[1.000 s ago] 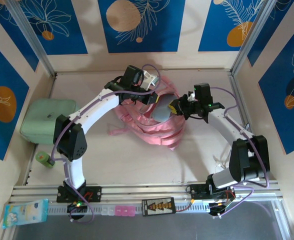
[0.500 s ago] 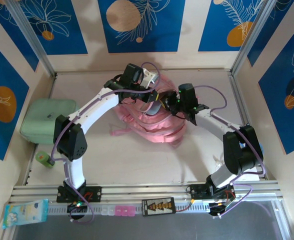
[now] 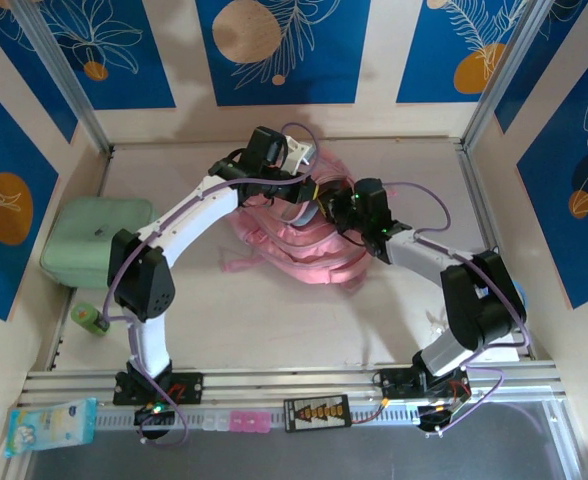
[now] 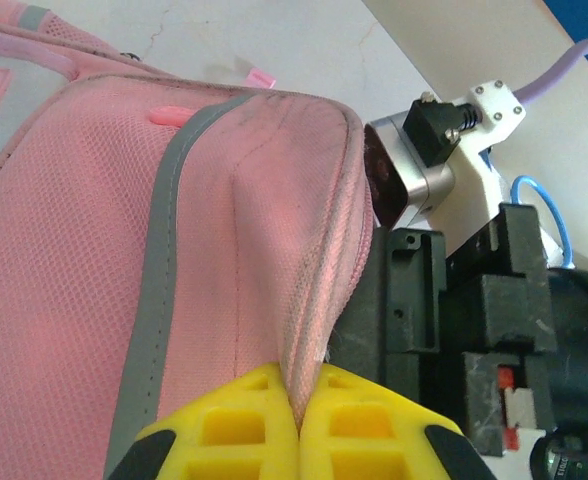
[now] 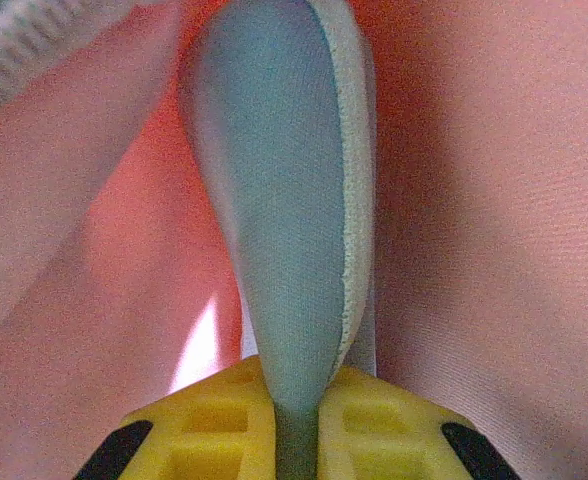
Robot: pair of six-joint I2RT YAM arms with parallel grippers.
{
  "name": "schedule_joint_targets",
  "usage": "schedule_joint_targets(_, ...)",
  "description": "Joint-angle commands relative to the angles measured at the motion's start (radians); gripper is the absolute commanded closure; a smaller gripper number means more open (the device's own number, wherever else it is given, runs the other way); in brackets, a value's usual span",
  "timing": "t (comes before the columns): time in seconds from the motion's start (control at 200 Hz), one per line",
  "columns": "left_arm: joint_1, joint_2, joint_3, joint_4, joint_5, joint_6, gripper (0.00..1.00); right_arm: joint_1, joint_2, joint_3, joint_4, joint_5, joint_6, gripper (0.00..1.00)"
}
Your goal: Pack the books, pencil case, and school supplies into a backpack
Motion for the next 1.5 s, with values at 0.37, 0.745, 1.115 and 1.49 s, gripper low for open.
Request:
schedule_joint_targets(0.37,-0.003,0.007,0.02,0.086,0.085,-0.04,1.0,-0.035,-0.132,-0.045,-0.24,0.029,0.033,0.44)
schedule_joint_targets(0.745,0.0,0.023,0.011,0.084,0.124,-0.021,1.0,-0.128,-0.258,-0.04,-0.489,-0.128,-0.245,0.58)
schedule_joint_targets(1.115,0.061,-0.154,-0.239,0.206,0.164,-0.08,0.24,-0.166,-0.413,0.024,-0.818,0.195,-0.407,0.48)
schedule_joint_targets(1.49,0.204,-0.303,-0.682,0.499,0.082,-0.497,0.29,0.049,-0.298,0.282,-0.781,0.031,-0.751,0.51)
